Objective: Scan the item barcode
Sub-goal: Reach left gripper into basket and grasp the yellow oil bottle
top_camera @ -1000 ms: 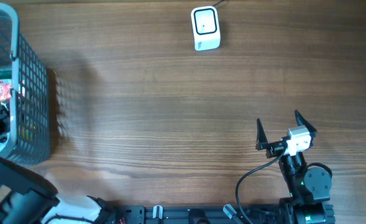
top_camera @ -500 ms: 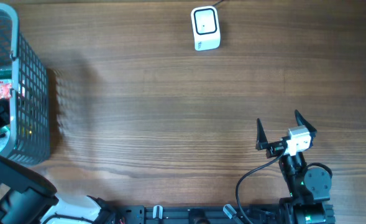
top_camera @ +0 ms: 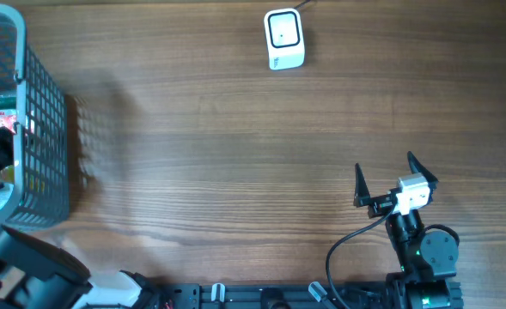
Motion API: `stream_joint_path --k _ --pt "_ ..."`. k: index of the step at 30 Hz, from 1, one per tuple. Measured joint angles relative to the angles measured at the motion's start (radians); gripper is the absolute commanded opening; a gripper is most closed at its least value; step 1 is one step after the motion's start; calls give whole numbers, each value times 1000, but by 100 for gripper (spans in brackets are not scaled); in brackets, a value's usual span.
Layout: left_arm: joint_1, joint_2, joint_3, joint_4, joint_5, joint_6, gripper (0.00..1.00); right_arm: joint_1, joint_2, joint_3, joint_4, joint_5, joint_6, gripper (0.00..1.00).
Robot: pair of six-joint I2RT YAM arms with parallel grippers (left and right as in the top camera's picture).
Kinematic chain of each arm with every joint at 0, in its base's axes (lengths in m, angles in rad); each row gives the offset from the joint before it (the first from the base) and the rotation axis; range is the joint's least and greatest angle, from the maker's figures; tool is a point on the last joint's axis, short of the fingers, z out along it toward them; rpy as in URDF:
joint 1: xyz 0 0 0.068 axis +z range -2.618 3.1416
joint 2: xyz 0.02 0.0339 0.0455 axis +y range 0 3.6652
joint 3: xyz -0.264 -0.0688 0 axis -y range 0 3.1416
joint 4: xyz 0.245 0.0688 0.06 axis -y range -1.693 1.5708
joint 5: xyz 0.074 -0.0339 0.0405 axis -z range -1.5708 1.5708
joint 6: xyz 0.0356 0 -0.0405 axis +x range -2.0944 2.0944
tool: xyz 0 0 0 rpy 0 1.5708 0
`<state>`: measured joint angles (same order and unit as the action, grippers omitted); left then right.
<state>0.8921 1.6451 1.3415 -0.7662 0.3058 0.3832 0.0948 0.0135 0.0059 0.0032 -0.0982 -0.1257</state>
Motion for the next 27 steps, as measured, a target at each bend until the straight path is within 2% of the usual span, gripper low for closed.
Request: stream_joint_path --k 3,4,6,12,14,15,22,27 --pt "0 -41 0 -16 0 -7 86 0 0 0 0 0 0 100" --pt "0 -48 0 -41 0 -9 91 0 0 0 0 0 0 100" --pt "0 -48 -1 -64 0 -16 94 0 0 0 0 0 0 100" --pt "0 -48 -20 -63 -35 -25 78 0 0 0 0 0 0 100" --pt "0 -48 -46 -48 -47 -23 64 0 0 0 0 0 0 100" --pt "0 -48 -54 -47 -47 -26 60 0 0 0 0 0 0 100" --pt "0 -48 -61 -34 -55 -26 60 0 0 0 0 0 0 100" --pt "0 -48 -62 -37 -58 -27 64 0 0 0 0 0 0 100"
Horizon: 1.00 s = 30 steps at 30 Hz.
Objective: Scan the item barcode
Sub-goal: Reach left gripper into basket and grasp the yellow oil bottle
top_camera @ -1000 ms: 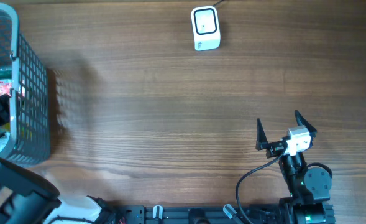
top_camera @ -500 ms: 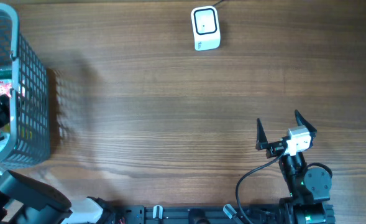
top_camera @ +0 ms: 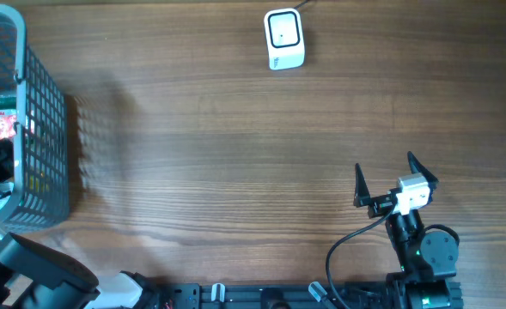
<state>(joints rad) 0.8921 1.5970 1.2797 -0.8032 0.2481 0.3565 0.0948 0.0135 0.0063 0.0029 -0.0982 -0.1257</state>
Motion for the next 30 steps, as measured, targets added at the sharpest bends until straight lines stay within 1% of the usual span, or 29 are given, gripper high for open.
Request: stream_joint_path --k 3,7,10,11,12,15,17,21,22,24,27,30 --pt "0 0 -11 1 -5 0 64 0 0 0 0 0 0 100" --pt "0 0 -28 5 -33 -2 57 0 0 0 0 0 0 100" --pt "0 0 -28 14 -42 -5 43 0 0 0 0 0 0 100" --pt "0 0 -28 19 -43 -5 34 0 0 0 0 0 0 100" --pt "0 0 -28 23 -42 -6 30 0 0 0 0 0 0 100" --pt "0 0 -28 33 -42 -3 28 0 0 0 0 0 0 100" --pt "0 0 -29 37 -42 -3 23 0 0 0 0 0 0 100" --pt "0 0 -30 45 -36 -4 21 0 0 0 0 0 0 100" --pt "0 -3 -30 49 -34 -4 19 0 0 0 0 0 0 100" --pt "0 -21 -29 62 -33 -6 18 0 0 0 0 0 0 100" --pt "0 -108 -14 108 -31 -44 16 0 0 0 0 0 0 100" --pt "0 -219 26 188 -29 -90 15 0 0 0 0 0 0 100"
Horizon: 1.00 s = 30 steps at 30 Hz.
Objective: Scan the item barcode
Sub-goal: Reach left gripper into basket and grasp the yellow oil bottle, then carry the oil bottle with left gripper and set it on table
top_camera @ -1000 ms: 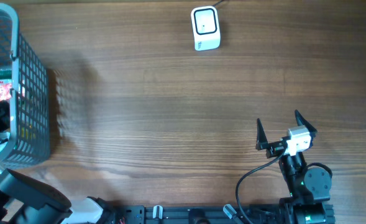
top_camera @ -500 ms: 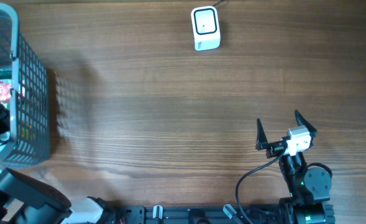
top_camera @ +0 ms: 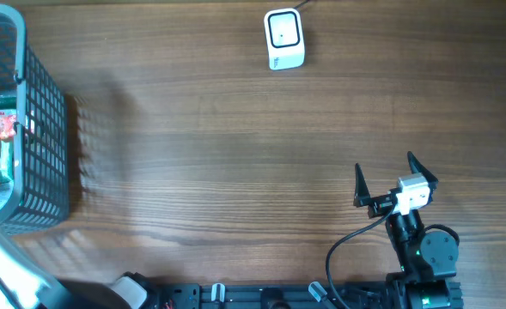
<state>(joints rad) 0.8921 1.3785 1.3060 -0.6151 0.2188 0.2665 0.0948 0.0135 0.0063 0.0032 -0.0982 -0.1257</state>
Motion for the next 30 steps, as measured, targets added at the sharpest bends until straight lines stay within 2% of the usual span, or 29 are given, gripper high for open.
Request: stream_joint_path --k 6,10,13,17,22,25,27,30 --pt "-20 -261 68 224 6 -170 12 0 0 0 0 0 0 100" --pt "-163 -365 77 264 18 -255 8 0 0 0 0 0 0 100" --pt "-351 -380 77 211 10 -293 4 0 0 0 0 0 0 100" --pt "-610 -386 77 111 -15 -360 5 0 0 0 0 0 0 100" --pt "-995 -359 77 -62 -168 -407 6 0 0 0 0 0 0 100" --pt "-1182 -275 77 -129 -249 -441 5 0 0 0 0 -2 0 100" --pt "-1328 -140 77 -160 -301 -481 5 0 0 0 0 -3 0 100" --pt "-1470 58 77 -160 -334 -549 4 0 0 0 0 -3 0 100"
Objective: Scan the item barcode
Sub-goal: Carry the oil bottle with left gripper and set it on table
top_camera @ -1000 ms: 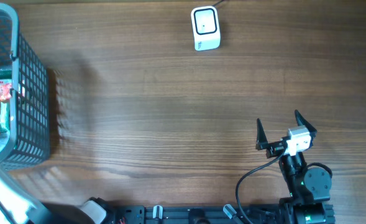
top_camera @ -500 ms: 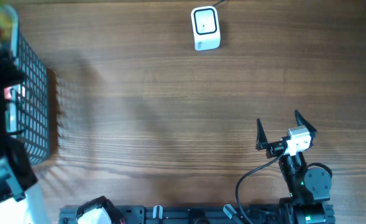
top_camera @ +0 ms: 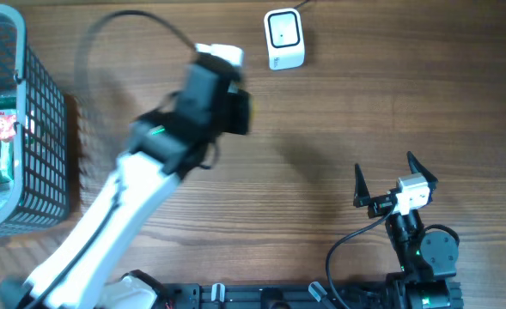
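Observation:
The white barcode scanner point(top_camera: 283, 39) sits at the table's far edge, right of centre. My left arm point(top_camera: 149, 172) reaches diagonally across the table, and its blurred wrist point(top_camera: 214, 90) hangs just left of the scanner. The left fingers lie under the wrist, so the overhead view does not show whether they hold an item. At the left edge, a red packet and green packets lie in the grey basket point(top_camera: 42, 129). Near the front right my right gripper point(top_camera: 384, 169) stands open with nothing in it.
The scanner's cable leaves the top edge. The left arm's black cable point(top_camera: 137, 17) arcs above the table between basket and scanner. The arm bases point(top_camera: 270, 296) line the front edge.
My left arm was at the far left edge beside the basket. It now stretches over the middle of the table, its wrist close to the scanner. The right arm has not moved.
First my left gripper was down inside the basket among the packets, and it was still there a second later. Then it had drawn back to the frame's left edge. Now the arm is over the table by the scanner. The right gripper stayed open throughout.

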Motion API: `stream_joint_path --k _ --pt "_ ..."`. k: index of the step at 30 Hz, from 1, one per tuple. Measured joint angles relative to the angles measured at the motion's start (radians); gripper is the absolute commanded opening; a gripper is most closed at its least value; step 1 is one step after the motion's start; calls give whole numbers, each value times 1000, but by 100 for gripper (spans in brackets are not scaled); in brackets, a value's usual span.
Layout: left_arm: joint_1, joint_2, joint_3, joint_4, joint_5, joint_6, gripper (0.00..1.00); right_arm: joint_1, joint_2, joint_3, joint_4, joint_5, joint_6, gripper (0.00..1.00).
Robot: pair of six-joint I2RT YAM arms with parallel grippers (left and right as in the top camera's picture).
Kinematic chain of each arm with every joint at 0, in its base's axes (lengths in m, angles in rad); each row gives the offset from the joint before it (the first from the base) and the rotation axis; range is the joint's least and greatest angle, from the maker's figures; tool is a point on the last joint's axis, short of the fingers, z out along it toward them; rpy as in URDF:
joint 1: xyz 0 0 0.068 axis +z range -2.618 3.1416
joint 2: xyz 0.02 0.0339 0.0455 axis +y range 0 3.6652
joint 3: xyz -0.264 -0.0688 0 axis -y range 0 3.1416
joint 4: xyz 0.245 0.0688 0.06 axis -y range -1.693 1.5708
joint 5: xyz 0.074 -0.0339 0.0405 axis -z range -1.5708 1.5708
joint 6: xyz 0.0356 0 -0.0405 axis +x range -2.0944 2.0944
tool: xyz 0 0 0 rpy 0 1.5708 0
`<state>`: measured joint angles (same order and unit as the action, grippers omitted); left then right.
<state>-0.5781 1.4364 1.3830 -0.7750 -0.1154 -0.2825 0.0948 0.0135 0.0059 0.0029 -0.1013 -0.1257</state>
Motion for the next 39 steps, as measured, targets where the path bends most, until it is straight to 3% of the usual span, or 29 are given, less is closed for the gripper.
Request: stream_joint_path --k 6,16,17,20,22,32,39 --pt "-132 241 0 10 -12 -84 9 0 0 0 0 0 0 100" --pt "-233 374 0 123 -8 -102 8 0 0 0 0 0 0 100" --pt "-235 378 0 136 -3 -103 11 0 0 0 0 0 0 99" --pt "-235 383 0 158 -4 -105 54 0 0 0 0 0 0 100" --pt "-235 384 0 159 -4 -109 66 0 0 0 0 0 0 100" --pt "-230 366 15 207 42 -94 84 0 0 0 0 0 0 100" --pt "-85 101 166 214 25 18 88 0 0 0 0 0 0 100"
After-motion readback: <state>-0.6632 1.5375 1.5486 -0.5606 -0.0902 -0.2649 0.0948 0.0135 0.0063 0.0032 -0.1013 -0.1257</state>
